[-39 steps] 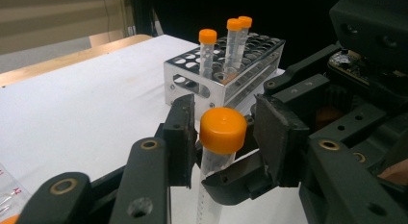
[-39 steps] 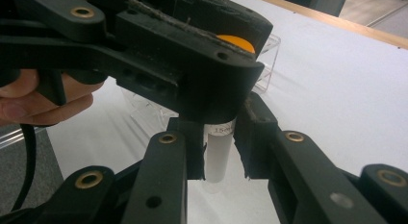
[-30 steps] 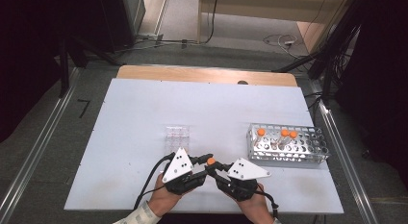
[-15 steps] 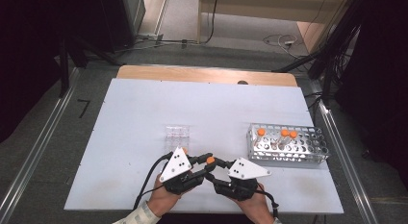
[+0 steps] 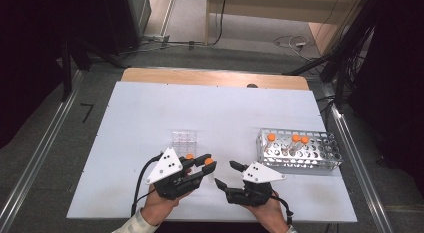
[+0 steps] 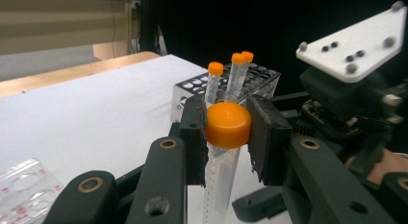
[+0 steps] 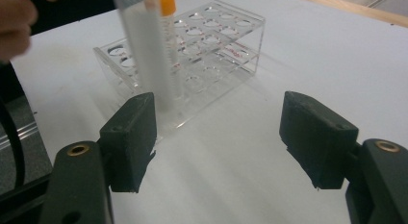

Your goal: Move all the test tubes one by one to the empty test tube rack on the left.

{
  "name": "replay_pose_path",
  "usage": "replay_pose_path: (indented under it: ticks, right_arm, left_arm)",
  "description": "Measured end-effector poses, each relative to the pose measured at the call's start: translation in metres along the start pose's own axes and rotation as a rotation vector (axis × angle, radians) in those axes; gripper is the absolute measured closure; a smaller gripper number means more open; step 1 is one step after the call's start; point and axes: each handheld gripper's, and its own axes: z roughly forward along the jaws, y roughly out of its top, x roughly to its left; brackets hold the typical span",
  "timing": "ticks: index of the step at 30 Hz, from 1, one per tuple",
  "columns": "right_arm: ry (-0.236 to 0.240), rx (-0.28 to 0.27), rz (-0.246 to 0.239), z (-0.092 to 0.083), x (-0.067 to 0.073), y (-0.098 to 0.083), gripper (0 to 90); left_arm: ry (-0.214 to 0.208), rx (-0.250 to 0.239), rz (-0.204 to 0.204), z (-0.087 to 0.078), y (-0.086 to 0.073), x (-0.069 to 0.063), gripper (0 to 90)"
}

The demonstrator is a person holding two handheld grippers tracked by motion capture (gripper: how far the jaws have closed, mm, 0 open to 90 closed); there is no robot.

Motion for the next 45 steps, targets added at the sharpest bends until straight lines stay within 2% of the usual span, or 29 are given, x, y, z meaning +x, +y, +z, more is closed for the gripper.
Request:
replay_pose_path:
  ticks: [3,7,9,14,18,22,28,30,45]
  right_arm:
    - [-0.016,-0.003,0.007,-0.005,-0.004,-0.002,27.4]
    - [-0.030,-0.013,0.019,-0.011,-0.008,-0.003,27.3]
    - [-0.039,-0.013,0.024,-0.013,-0.009,-0.004,27.3]
    - [-0.050,-0.010,0.029,-0.014,-0.014,-0.006,27.6]
    - [-0.056,-0.016,0.033,-0.016,-0.016,-0.006,28.0]
    - [-0.060,-0.017,0.037,-0.016,-0.016,-0.006,28.1]
    - [-0.060,-0.014,0.035,-0.016,-0.016,-0.007,28.1]
    - [-0.060,-0.015,0.037,-0.016,-0.017,-0.007,28.1]
    - [-0.063,-0.010,0.036,-0.016,-0.017,-0.008,28.5]
  left_arm:
    - [0.013,-0.012,-0.001,-0.011,0.004,0.002,70.1]
    - [0.063,-0.028,0.015,-0.024,0.009,0.007,70.0]
    - [0.082,-0.038,0.004,-0.031,0.012,0.011,70.0]
    - [0.141,-0.050,0.005,-0.048,0.017,0.021,70.0]
    - [0.188,-0.048,0.011,-0.053,0.017,0.028,70.0]
    - [0.225,-0.035,0.018,-0.050,0.011,0.034,70.0]
    - [0.236,-0.015,0.029,-0.041,0.000,0.041,70.0]
    - [0.231,-0.007,0.022,-0.039,-0.002,0.043,70.0]
    - [0.220,0.044,0.050,-0.029,-0.012,0.040,69.7]
